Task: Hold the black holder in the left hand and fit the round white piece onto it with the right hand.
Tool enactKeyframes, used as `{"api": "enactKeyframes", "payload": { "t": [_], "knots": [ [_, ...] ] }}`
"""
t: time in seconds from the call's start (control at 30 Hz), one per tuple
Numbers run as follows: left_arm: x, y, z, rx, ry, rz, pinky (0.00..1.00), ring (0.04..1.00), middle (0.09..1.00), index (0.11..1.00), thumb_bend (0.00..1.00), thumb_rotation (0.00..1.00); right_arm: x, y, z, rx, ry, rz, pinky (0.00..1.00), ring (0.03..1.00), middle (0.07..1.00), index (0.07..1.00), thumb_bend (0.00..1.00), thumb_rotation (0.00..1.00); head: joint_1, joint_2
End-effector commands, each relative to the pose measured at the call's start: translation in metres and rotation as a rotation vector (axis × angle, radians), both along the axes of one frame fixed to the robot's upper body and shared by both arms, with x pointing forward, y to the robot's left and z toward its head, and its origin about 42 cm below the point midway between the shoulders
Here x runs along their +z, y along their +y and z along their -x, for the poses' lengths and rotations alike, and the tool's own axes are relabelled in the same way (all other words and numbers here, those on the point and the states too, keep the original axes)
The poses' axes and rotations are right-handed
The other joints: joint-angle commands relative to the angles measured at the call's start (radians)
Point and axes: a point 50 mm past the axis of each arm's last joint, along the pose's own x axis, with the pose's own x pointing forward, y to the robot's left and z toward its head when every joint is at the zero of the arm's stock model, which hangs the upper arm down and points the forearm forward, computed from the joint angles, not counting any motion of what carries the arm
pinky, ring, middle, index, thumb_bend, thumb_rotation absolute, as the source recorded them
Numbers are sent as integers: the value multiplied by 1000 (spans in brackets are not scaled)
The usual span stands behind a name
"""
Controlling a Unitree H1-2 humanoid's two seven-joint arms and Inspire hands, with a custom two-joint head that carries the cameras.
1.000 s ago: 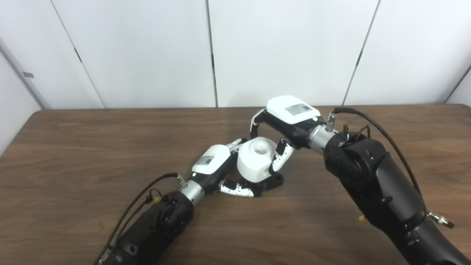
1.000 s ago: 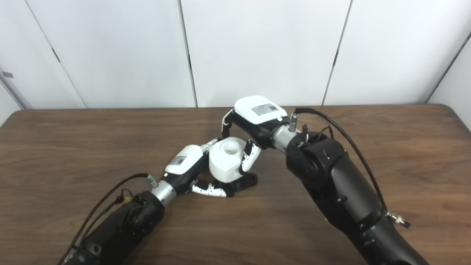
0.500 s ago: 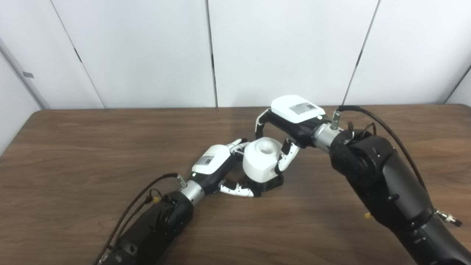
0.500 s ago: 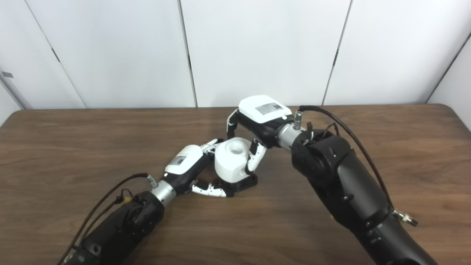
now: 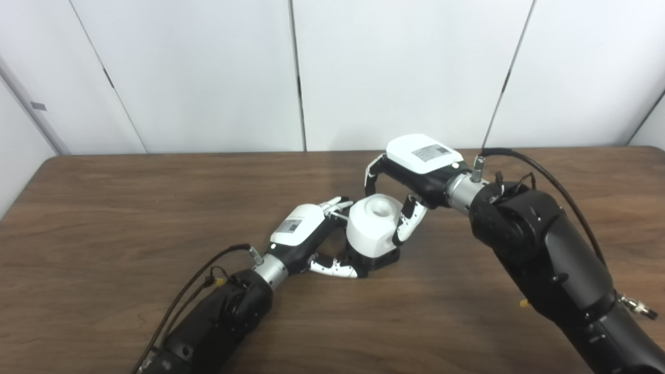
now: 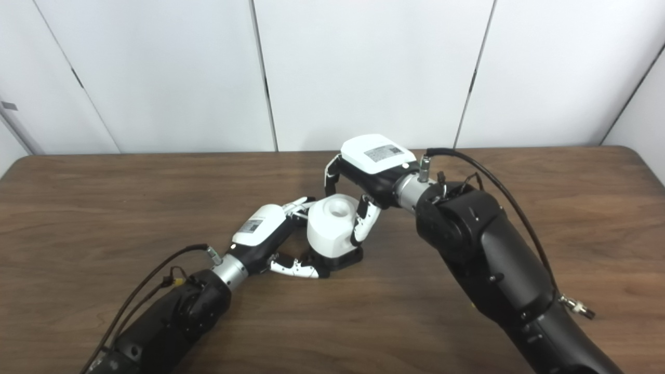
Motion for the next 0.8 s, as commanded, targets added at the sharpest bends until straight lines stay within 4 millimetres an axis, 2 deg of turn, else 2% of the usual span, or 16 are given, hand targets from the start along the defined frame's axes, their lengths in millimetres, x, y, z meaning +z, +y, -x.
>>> {"api": "enactKeyframes", "payload": {
  "t": [0.0,0.5,0.77],
  "knots": [
    [-31,-9,20,-84,117,-125,921,960,906,485,521,78,18,0,1,20,-65,5,766,796,729,477,522,134,1,0],
    [-30,-12,18,-82,118,-117,923,968,905,485,521,78,7,17,6,52,-26,6,782,805,732,477,522,137,10,6],
    [-29,-12,19,-82,117,-121,929,972,907,485,521,80,4,17,7,63,-24,40,772,804,735,477,523,136,11,8]
  ]
}}
